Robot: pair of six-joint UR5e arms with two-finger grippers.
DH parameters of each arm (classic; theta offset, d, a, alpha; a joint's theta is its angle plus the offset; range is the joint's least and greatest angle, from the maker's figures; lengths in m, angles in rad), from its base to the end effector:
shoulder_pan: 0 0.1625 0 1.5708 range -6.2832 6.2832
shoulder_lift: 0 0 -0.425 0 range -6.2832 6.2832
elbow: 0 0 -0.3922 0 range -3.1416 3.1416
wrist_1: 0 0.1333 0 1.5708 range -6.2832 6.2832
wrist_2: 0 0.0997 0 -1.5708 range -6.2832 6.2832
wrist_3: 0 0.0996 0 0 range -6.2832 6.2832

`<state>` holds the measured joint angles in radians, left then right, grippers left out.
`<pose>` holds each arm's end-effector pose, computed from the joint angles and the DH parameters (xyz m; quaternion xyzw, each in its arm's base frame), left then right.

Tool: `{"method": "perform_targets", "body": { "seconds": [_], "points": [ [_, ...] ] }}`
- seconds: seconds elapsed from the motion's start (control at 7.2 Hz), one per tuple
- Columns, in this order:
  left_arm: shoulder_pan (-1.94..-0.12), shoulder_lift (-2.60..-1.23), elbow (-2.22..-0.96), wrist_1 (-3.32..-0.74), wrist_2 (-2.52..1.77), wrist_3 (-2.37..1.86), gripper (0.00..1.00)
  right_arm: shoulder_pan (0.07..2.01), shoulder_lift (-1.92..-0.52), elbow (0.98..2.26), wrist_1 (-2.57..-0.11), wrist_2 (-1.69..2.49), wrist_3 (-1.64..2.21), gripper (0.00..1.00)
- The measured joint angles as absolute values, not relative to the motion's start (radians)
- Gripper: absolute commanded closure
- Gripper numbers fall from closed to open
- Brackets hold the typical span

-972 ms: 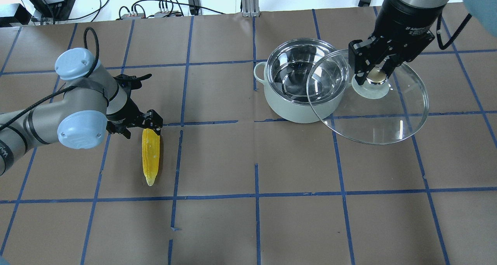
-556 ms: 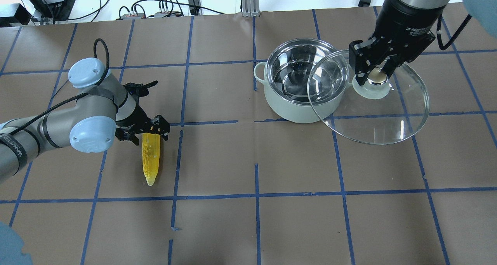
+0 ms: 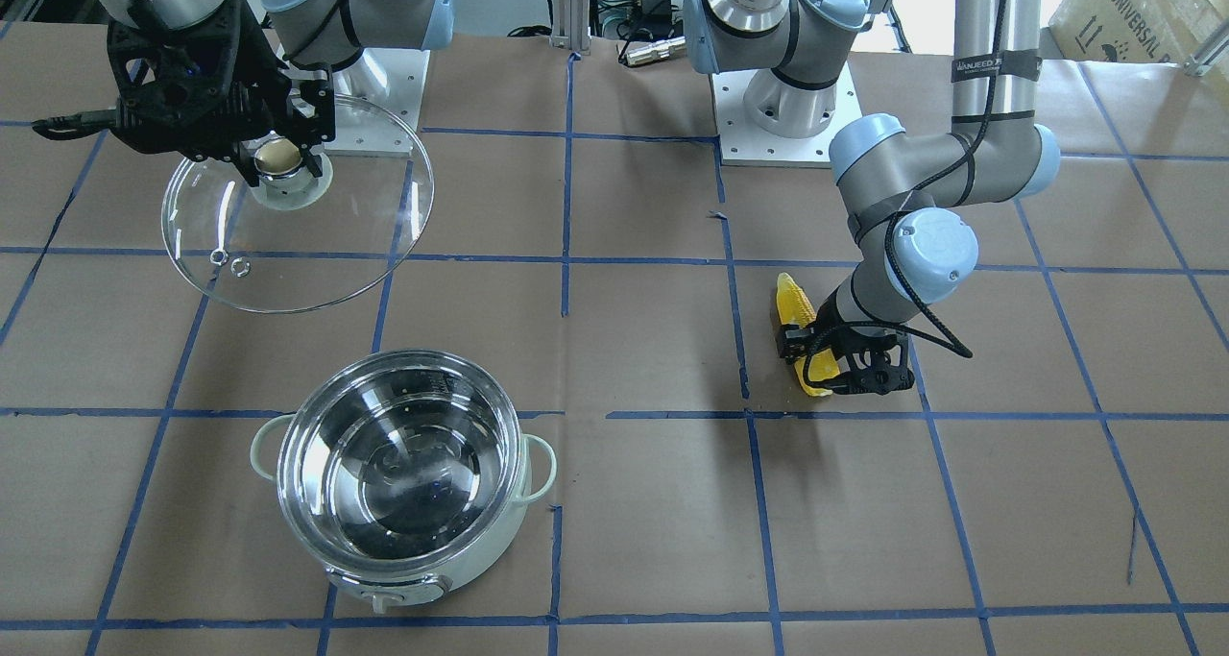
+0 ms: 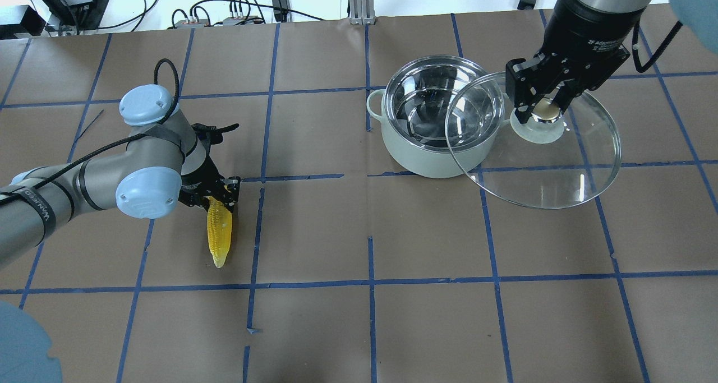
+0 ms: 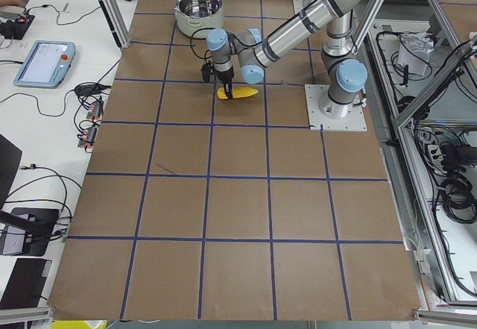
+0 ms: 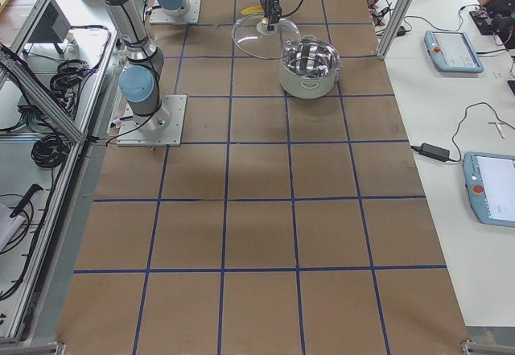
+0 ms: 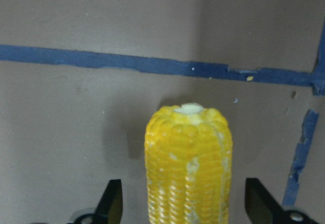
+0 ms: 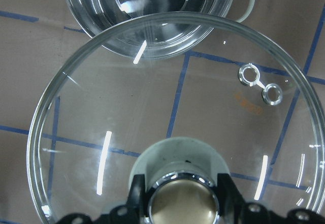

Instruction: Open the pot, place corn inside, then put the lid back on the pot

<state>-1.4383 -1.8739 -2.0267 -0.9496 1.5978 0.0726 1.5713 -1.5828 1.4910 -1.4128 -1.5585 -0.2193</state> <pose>-0.0639 -0.5094 0.1859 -0.0289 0.9971 0.0699 0.0064 0.1348 -0.4783 0.5175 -0.1094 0.9934 0.0322 0.0097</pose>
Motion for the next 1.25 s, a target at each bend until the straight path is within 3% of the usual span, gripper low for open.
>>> {"method": "perform_targets", "body": {
  "seconds": [0.83,1.25],
  "points": [
    [-1.780,-1.983,-1.523,-1.156,1.474,-0.216,0.87,1.569,-1.582,1.492,-1.413,-1.558,-0.222,0.61],
    [-1.879,-2.023,-1.366,-1.177,1.456,-0.252,0.87,1.569,-1.582,1.493,-1.413,-1.557,-0.223,0.61]
  ]
}}
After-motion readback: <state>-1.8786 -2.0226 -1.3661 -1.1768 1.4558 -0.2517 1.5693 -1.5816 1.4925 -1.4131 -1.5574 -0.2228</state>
